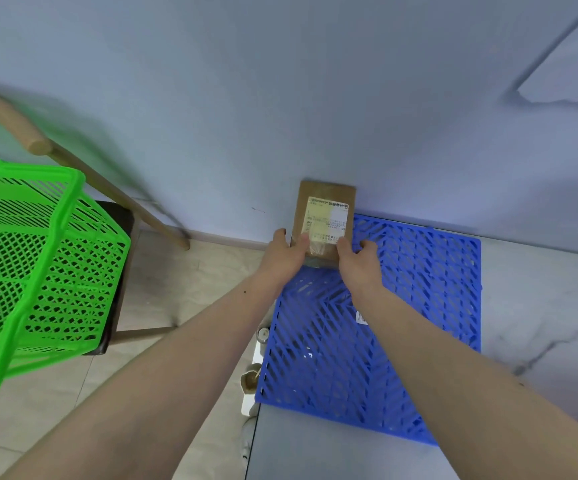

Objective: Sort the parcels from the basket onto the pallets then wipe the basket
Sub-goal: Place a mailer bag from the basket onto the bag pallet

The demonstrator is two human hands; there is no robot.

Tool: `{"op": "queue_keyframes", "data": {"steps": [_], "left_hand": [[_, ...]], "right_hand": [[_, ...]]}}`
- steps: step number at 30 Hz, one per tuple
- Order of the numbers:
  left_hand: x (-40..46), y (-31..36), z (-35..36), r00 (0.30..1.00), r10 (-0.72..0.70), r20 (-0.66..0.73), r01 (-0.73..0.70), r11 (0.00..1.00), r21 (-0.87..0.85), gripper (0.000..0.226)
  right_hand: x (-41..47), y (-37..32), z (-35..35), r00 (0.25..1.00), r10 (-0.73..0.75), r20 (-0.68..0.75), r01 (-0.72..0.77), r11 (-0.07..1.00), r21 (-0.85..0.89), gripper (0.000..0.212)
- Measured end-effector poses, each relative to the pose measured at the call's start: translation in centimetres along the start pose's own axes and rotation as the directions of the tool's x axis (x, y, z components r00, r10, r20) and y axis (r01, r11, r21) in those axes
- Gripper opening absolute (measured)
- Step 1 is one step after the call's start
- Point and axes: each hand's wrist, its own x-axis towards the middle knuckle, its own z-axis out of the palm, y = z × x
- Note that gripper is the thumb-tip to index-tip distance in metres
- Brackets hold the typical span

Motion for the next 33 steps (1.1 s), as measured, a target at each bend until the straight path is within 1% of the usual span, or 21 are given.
{"op": "queue_keyframes", "data": {"steps": [3,8,11,14,15,18,22,23,27,30,33], "left_hand": [[-2.1,0.6,-0.1,0.999,-0.022,-0.034,0.022,1.000,0.014,0.072],[-7.2,1.7,0.2,0.994,-0.038,-0.107,0.044,0.998,0.052,0.057],[-11.0,2.2,0.8,0.992,-0.046,-0.116,0.050,0.998,0.028,0.051],[-15.1,2.7,1.4,0.993,-0.045,-0.110,0.045,0.999,-0.010,0.040],[-16.5,2.8,1.6,0.994,-0.036,-0.106,0.034,0.999,-0.017,0.041],[-20.4,3.0,2.4,0.994,-0.035,-0.102,0.035,0.999,0.004,0.055],[-25.1,2.9,3.8,0.994,-0.029,-0.107,0.027,0.999,-0.018,0.050],[-26.1,2.9,4.2,0.994,-0.016,-0.107,0.015,1.000,-0.015,0.048],[-30.1,2.3,6.0,0.996,0.035,-0.080,-0.034,0.999,0.014,0.039],[-33.0,1.8,7.5,0.997,0.065,-0.043,-0.063,0.997,0.040,0.031],[-35.5,1.0,9.0,0.994,0.113,-0.003,-0.112,0.992,0.066,0.021]], "right_hand": [[-2.0,0.4,-1.2,1.000,0.013,0.012,-0.012,0.999,-0.045,0.066],[-6.7,0.1,-3.8,0.998,0.032,0.045,-0.030,0.998,-0.055,0.058],[-9.7,0.0,-5.9,0.998,0.009,0.066,-0.005,0.998,-0.066,0.058],[-12.9,0.0,-7.9,0.998,-0.013,0.067,0.018,0.998,-0.060,0.053],[-13.9,0.1,-8.7,0.998,-0.021,0.064,0.024,0.998,-0.052,0.052],[-17.2,0.3,-10.9,0.998,-0.033,0.059,0.034,0.999,-0.025,0.045],[-21.6,1.4,-13.7,0.997,-0.071,0.039,0.070,0.997,0.041,0.020],[-22.6,1.7,-14.4,0.996,-0.084,0.029,0.083,0.995,0.055,0.017],[-26.2,3.4,-16.9,0.994,-0.106,-0.002,0.106,0.990,0.095,0.018],[-28.7,5.0,-18.8,0.994,-0.105,-0.036,0.109,0.985,0.130,0.011],[-31.2,6.6,-20.6,0.992,-0.103,-0.079,0.115,0.980,0.164,0.014]]}}
